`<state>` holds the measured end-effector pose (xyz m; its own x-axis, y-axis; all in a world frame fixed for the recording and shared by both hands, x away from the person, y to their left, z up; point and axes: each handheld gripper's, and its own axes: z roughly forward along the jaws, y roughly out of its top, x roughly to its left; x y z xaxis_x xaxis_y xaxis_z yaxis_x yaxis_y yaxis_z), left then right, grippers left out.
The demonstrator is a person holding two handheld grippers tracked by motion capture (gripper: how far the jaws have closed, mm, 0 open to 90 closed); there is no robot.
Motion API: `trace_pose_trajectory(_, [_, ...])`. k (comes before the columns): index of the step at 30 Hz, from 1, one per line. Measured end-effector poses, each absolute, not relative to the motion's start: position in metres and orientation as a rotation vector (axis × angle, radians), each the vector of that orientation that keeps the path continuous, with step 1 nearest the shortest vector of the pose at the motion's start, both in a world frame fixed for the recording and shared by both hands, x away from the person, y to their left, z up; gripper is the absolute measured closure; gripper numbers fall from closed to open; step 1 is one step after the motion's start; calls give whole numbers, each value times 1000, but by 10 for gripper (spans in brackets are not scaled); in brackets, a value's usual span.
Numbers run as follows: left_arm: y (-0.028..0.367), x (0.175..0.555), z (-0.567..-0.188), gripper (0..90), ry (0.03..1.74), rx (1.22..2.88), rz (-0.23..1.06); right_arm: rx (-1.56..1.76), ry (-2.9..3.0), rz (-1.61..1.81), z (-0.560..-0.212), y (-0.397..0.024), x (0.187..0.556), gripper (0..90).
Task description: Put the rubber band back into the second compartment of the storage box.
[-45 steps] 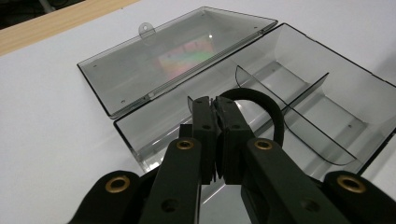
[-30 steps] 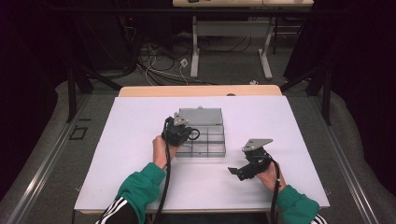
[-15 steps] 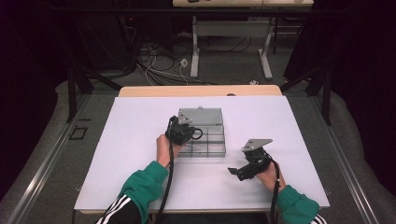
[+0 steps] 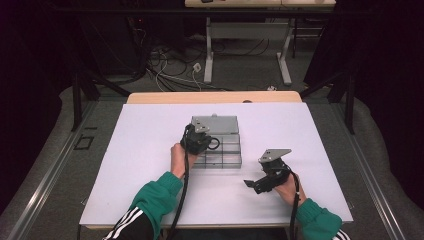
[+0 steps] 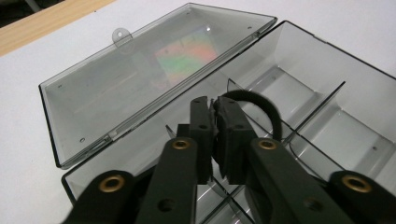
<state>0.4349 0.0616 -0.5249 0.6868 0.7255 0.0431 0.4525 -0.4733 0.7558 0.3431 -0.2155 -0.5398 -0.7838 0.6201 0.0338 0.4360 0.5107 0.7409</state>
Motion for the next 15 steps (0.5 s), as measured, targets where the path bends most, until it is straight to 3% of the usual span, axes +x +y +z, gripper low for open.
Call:
trace_pose_trajectory(4, [62,435,-522,721,904,2151,483,895,2530,1126,-539,-216,343,13])
trace_pose_trajectory(9, [62,436,-519,492,950,2185,466,894,2522,1124,-539,-216,342,14])
trace_pose_trajectory(15, [61,437,-521,339,972,2253,416,895,2528,1124,-538,-217,342,15])
